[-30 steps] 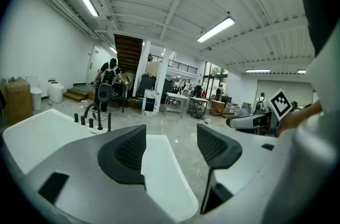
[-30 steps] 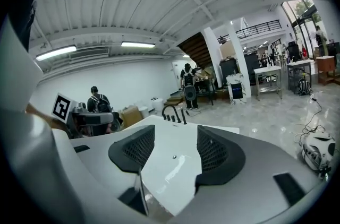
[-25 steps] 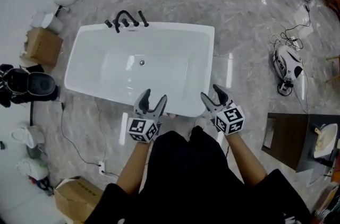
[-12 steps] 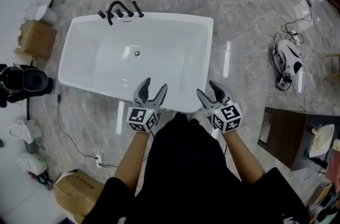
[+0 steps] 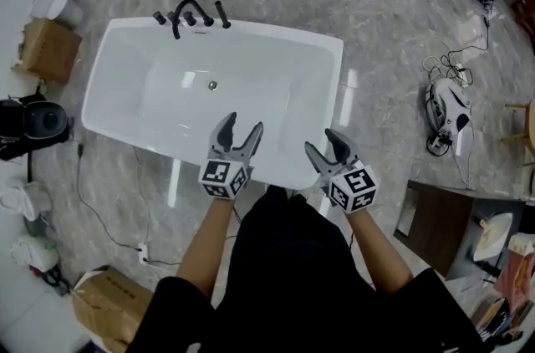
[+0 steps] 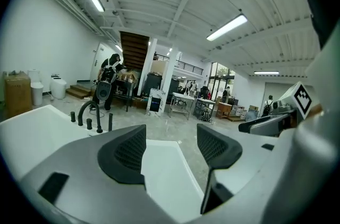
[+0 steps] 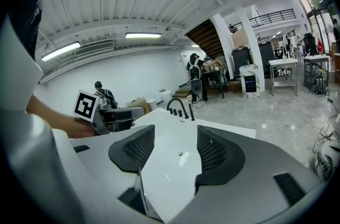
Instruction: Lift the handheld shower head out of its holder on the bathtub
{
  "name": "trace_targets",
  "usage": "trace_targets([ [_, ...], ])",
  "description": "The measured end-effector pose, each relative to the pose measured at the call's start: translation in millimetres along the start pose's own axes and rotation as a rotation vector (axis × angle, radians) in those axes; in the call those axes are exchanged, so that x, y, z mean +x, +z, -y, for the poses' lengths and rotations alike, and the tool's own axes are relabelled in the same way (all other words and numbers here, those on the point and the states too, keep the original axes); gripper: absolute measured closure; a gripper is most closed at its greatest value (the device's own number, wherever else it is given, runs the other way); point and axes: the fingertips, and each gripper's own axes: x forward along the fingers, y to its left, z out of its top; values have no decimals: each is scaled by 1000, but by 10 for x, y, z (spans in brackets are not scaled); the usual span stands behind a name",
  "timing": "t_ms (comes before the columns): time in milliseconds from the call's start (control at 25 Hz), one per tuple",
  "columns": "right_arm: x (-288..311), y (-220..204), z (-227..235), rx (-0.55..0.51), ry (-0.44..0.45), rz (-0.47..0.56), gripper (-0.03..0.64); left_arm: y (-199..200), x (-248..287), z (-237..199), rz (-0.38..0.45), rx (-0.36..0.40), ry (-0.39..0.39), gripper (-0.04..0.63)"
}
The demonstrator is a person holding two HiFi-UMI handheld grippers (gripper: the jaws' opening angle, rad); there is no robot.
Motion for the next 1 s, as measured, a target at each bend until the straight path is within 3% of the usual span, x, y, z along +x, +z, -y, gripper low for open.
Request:
trace_targets([
  [320, 624, 68, -54, 1, 36, -30, 396, 32, 312, -741, 11, -21, 40, 316],
  [680, 1109, 46, 32, -21, 76, -70, 396, -272, 918, -1384, 10, -76, 99, 316],
  [1000, 1544, -88, 51, -21, 105, -92, 396, -412, 1408, -1953, 31, -61, 132, 316],
])
